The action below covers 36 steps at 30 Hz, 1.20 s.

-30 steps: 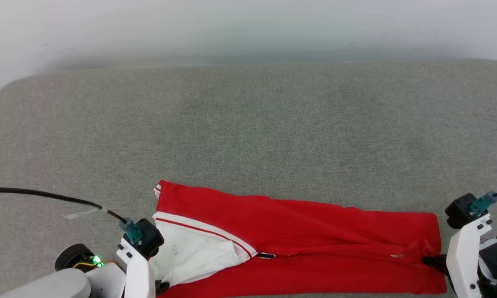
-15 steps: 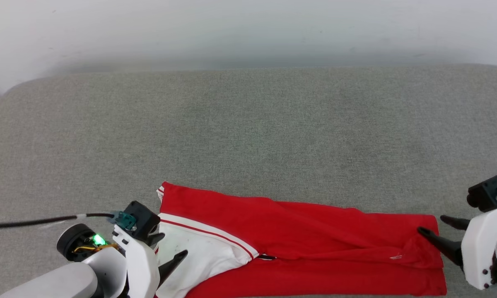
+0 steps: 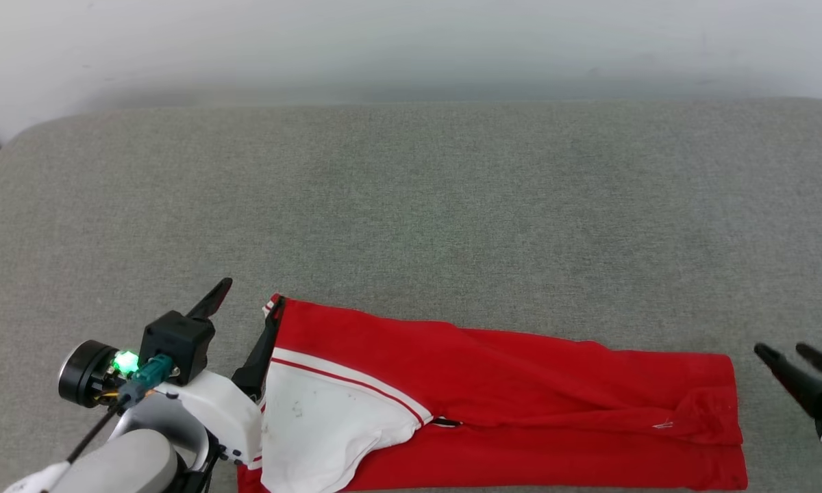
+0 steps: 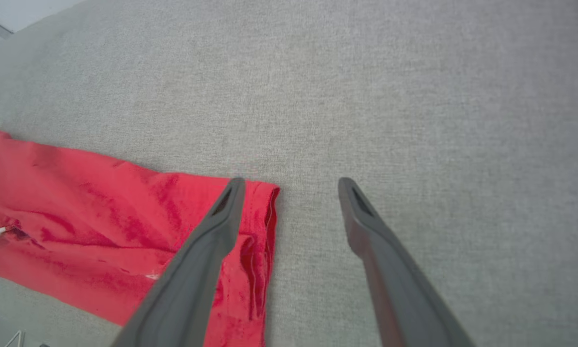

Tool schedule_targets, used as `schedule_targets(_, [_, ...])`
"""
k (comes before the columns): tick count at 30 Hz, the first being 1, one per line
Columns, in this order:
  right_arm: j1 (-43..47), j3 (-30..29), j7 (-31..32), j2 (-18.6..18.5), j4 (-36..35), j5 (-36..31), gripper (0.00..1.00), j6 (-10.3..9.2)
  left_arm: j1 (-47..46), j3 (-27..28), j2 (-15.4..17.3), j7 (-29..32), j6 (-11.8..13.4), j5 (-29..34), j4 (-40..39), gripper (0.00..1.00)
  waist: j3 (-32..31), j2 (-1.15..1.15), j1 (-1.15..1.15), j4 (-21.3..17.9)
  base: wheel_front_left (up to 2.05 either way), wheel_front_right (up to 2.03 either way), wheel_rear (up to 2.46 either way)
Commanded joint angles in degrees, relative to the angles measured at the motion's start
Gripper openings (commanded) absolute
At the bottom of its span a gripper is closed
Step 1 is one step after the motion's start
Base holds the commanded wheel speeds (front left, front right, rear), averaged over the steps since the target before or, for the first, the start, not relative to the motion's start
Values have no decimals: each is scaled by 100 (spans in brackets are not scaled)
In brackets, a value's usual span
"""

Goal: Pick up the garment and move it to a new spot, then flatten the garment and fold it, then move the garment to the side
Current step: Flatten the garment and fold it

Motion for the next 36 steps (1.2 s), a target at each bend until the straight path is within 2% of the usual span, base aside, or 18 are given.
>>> schedule_targets(1, [143, -87, 52, 96, 54, 68, 100, -2, 104, 76, -64, -63, 125, 117, 19, 100, 25, 0, 0, 31, 0, 0, 0])
schedule_targets(6, [447, -283, 389, 447, 178, 373, 100, -2, 451, 808, -399, -130, 726, 583, -66, 100, 87, 0, 0, 103, 0, 0, 0])
schedule_targets(10, [564, -303, 591, 649, 320, 445, 100, -2, 959, 1531, -685, -125, 974, 1166, -243, 100, 137, 0, 0, 156, 0, 0, 0])
schedule_targets(16, [631, -12, 913, 1009, 479, 574, 100, -2, 1714, 2464, -1193, -124, 1090, 1985, -532, 100, 179, 0, 0, 253, 0, 0, 0])
schedule_targets(18, [636, 51, 964, 1075, 500, 585, 100, -2, 1849, 2589, -1303, -124, 1088, 2110, -584, 100, 183, 0, 0, 264, 0, 0, 0])
schedule_targets(21, [660, 253, 1096, 1237, 542, 621, 100, -2, 2202, 3008, -1650, -125, 1098, 2471, -699, 100, 185, 0, 0, 296, 0, 0, 0])
schedule_targets(26, [700, 500, 1245, 1393, 566, 638, 100, -1, 2775, 3617, -2292, -124, 976, 3013, -846, 100, 185, 0, 0, 330, 0, 0, 0])
schedule_targets(27, [692, 514, 1252, 1407, 575, 644, 51, 0, 2857, 3710, -2394, -124, 950, 3150, -851, 100, 184, 0, 0, 336, 0, 0, 0])
schedule_targets(28, [685, 524, 1270, 1423, 580, 667, 44, 0, 2945, 3768, -2497, -124, 900, 3281, -840, 100, 181, 0, 0, 344, 0, 0, 0])
schedule_targets(29, [676, 535, 1287, 1431, 582, 692, 0, 7, 3026, 3837, -2594, -125, 860, 3410, -842, 100, 176, 0, 0, 350, 0, 0, 0])
schedule_targets(36, [435, 412, 1113, 1205, 422, 579, 0, -4, 3362, 4144, -3172, -124, 631, 4234, -788, 100, 123, 0, 0, 353, 0, 0, 0])
